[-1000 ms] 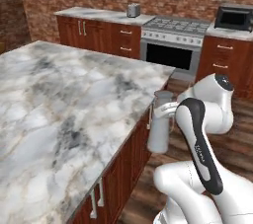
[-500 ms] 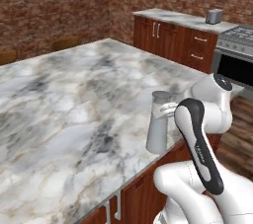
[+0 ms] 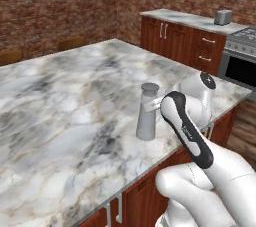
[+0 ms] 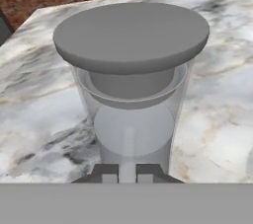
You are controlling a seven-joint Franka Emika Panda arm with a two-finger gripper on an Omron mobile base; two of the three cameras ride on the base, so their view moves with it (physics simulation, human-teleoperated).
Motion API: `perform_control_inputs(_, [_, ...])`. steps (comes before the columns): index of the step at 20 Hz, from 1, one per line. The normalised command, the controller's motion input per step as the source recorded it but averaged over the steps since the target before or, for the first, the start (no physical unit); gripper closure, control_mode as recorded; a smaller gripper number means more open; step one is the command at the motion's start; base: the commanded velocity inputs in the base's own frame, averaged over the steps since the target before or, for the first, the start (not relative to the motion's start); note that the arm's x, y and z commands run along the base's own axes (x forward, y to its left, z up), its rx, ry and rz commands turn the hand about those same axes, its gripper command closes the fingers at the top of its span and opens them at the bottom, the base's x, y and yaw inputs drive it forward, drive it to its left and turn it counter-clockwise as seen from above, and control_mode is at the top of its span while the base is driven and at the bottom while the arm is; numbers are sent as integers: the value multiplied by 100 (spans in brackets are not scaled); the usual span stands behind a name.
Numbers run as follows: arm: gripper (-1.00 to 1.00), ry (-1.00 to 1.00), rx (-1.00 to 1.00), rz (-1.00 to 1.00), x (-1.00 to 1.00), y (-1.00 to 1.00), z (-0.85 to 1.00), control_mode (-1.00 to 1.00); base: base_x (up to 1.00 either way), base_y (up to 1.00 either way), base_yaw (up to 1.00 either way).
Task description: Place the pitcher and cup on the dining counter for serving.
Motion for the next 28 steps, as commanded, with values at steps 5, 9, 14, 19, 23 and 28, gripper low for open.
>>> perform_control_inputs(5, [100, -6, -1, 0, 100, 45, 0, -100, 0, 0, 0])
perform_control_inputs(9, [100, 0, -2, 0, 100, 53, -1, -100, 0, 0, 0])
perform_control_inputs(14, [100, 3, 0, 0, 89, 40, 0, -100, 0, 0, 0])
perform_control_inputs(19, [100, 5, 0, 0, 78, 42, -2, -100, 0, 0, 0])
perform_control_inputs(23, [100, 1, 0, 0, 44, 25, -26, -100, 0, 0, 0])
perform_control_inputs(28, [100, 2, -3, 0, 2, 2, -65, -100, 0, 0, 0])
